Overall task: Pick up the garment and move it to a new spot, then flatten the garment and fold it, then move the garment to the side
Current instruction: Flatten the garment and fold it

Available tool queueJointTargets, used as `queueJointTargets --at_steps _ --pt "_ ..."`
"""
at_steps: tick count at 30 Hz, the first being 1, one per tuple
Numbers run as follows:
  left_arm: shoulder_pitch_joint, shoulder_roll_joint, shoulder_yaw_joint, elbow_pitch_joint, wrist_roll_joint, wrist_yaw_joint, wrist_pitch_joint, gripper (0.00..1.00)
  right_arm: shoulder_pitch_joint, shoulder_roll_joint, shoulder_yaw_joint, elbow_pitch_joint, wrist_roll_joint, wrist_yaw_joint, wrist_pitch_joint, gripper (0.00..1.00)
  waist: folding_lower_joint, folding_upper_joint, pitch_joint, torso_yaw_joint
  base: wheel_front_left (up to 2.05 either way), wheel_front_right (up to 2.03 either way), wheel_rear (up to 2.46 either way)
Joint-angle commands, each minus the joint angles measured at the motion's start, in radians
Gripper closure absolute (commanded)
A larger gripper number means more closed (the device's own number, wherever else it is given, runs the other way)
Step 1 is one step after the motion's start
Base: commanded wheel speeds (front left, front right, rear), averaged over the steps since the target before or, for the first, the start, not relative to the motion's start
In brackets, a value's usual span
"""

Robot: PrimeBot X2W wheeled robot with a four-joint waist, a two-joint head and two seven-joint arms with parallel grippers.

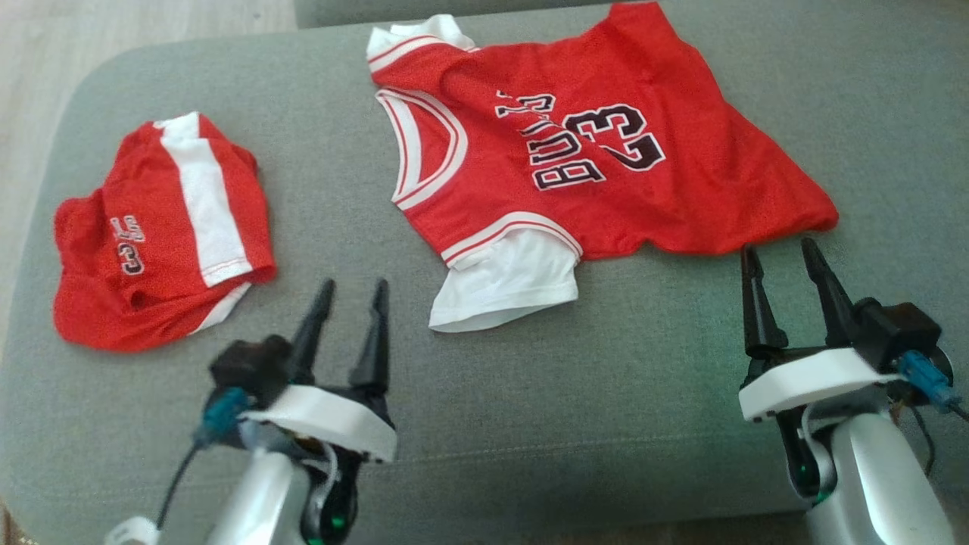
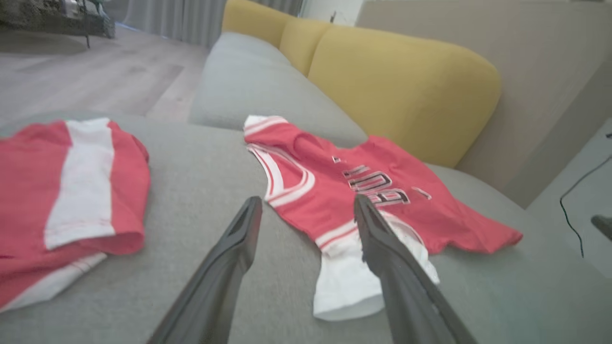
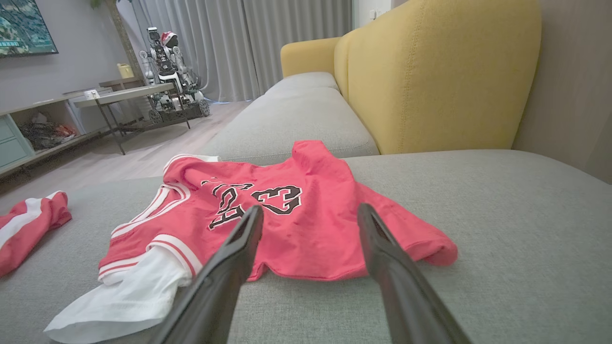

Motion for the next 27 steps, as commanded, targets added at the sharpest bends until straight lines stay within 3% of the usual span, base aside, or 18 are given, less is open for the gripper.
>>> queueJointTargets --at_steps 1,8,17,27 --pt "-0.056 0.005 0.006 -0.001 -0.011 0.001 -0.008 0.00 -0.041 0.002 0.024 -0.038 -0.003 0.000 -0.007 0.00 0.0001 -0.0001 0.012 -0.013 0.00 0.00 0.00" --pt "-0.139 0.005 -0.105 0.160 -0.050 0.023 -0.008 0.00 -0.054 0.002 0.025 -0.040 0.000 0.000 -0.006 0.00 0.0001 -0.0001 0.046 -0.057 0.00 0.00 0.00" --pt "-0.239 0.005 -0.165 0.353 -0.081 0.072 -0.008 0.00 -0.075 0.002 0.025 -0.043 0.005 0.000 -0.007 0.00 0.0001 -0.0001 0.084 -0.109 0.00 0.00 0.00" --pt "-0.309 0.005 -0.212 0.496 -0.112 0.087 -0.008 0.00 -0.084 0.002 0.018 -0.036 0.005 0.000 -0.008 0.00 0.0001 -0.0001 0.102 -0.133 0.00 0.00 0.00"
